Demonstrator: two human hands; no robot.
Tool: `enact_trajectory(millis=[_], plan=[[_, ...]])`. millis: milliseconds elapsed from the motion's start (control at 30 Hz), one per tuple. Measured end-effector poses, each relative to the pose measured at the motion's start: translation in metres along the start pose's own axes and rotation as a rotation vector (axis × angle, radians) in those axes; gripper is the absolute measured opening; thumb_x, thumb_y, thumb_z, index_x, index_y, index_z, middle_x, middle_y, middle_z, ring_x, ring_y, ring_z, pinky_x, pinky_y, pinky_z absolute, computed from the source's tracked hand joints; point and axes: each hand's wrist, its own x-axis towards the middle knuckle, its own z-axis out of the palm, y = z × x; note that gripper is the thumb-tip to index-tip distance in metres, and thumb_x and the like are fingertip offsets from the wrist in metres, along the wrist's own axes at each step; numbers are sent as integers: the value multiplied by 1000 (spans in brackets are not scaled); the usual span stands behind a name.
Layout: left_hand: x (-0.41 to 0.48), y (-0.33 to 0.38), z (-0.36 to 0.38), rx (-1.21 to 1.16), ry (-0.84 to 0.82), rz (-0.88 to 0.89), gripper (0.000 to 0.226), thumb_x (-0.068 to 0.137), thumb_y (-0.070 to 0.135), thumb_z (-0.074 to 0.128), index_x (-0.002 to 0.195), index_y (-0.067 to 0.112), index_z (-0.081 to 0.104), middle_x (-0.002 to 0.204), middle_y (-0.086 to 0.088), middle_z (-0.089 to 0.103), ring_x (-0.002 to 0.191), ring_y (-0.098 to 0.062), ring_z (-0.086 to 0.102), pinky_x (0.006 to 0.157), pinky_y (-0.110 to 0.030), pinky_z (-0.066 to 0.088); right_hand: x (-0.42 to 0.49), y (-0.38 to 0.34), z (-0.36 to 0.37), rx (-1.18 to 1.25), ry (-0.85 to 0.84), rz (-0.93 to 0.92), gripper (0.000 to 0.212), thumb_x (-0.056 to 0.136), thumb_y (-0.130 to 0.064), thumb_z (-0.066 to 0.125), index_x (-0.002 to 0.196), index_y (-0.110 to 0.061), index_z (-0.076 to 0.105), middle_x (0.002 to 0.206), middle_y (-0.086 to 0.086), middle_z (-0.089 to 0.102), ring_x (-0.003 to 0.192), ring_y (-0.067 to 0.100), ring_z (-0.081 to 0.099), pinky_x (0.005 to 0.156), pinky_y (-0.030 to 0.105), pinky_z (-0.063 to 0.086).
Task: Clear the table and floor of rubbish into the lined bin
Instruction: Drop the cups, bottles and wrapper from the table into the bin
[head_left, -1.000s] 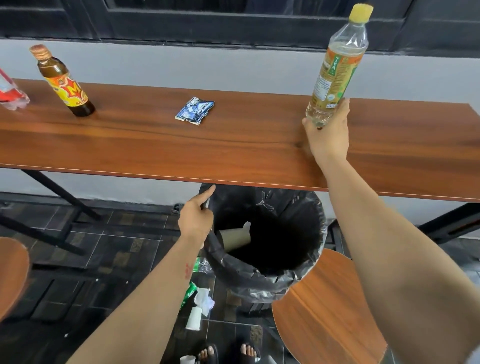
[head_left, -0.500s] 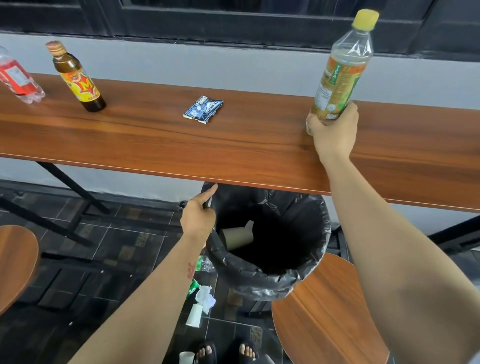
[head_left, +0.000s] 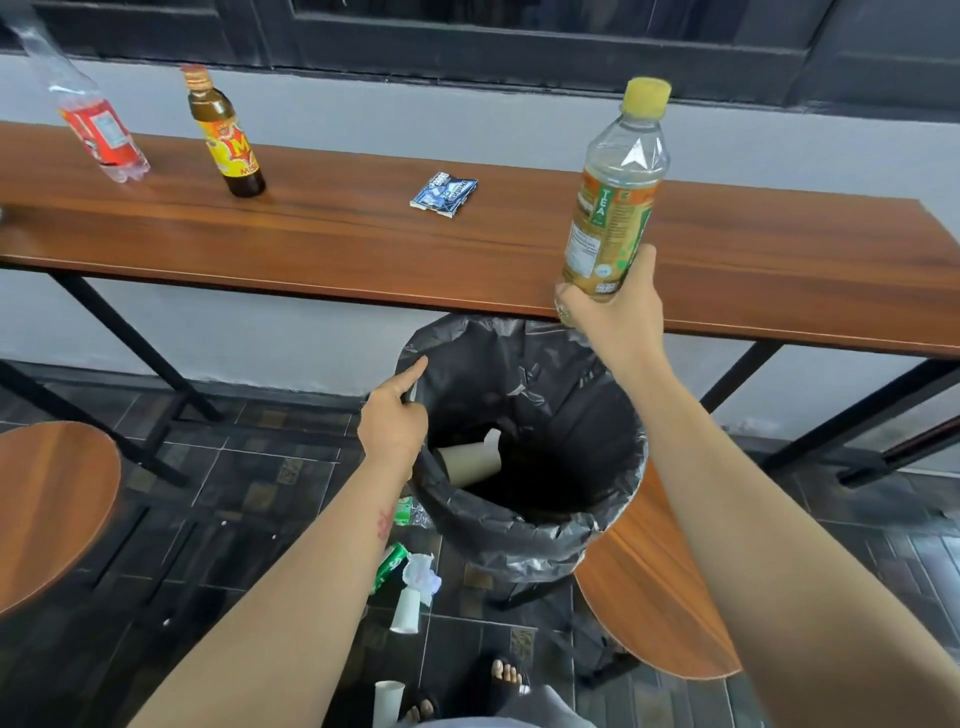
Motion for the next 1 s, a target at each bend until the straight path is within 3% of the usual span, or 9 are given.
enact_trajectory(millis=[167, 267, 433, 567, 733, 833, 1000], plan=[[-19, -22, -33, -23, -1, 11, 71, 85, -9, 34, 125, 43, 60, 124, 2, 65, 83, -33, 63, 50, -26, 36, -71, -3, 16, -69, -140, -45, 59, 67, -46, 74, 108, -48, 31, 97, -18, 65, 81, 0, 65, 66, 25, 53], [-27, -37, -54, -33, 5, 18, 73, 84, -10, 34, 125, 44, 60, 129, 1, 62, 70, -22, 60, 49, -23, 36, -107, 15, 26, -245, -350, 25, 59, 63, -52, 72, 105, -43, 33, 90, -17, 65, 76, 0, 64, 60, 23, 49], [-34, -57, -85, -7, -3, 52, 67, 90, -9, 37, 128, 42, 58, 139, 3, 54, 107, -43, 58, 70, -41, 54, -150, 51, 54, -686, -718, 151, 71, 66, -52, 76, 117, -26, 33, 100, -1, 62, 77, 18, 59, 65, 32, 48], [-41, -62, -104, 25, -20, 95, 67, 90, -8, 36, 128, 43, 58, 139, 8, 54, 108, -43, 57, 75, -44, 54, -169, 59, 86, -851, -819, 251, 84, 67, -50, 79, 129, -15, 34, 112, 5, 61, 97, 27, 62, 78, 37, 53], [-40, -67, -120, 32, -24, 140, 68, 90, -7, 36, 127, 46, 58, 139, 12, 54, 100, -41, 60, 51, -27, 39, -181, 60, 118, -928, -850, 307, 75, 73, -47, 74, 127, -12, 37, 115, 7, 60, 106, 29, 61, 74, 34, 47], [-36, -65, -124, 44, -20, 161, 67, 90, -7, 36, 127, 45, 58, 136, 11, 56, 94, -37, 62, 51, -25, 38, -181, 62, 129, -936, -854, 314, 70, 78, -48, 72, 127, -12, 36, 119, 10, 60, 107, 30, 60, 74, 33, 44], [-17, -66, -123, 4, 1, 133, 64, 92, -6, 38, 128, 43, 58, 135, 10, 57, 101, -41, 59, 56, -27, 42, -163, 61, 139, -930, -947, 281, 68, 85, -44, 66, 136, -12, 34, 126, 11, 58, 111, 30, 59, 89, 36, 48]])
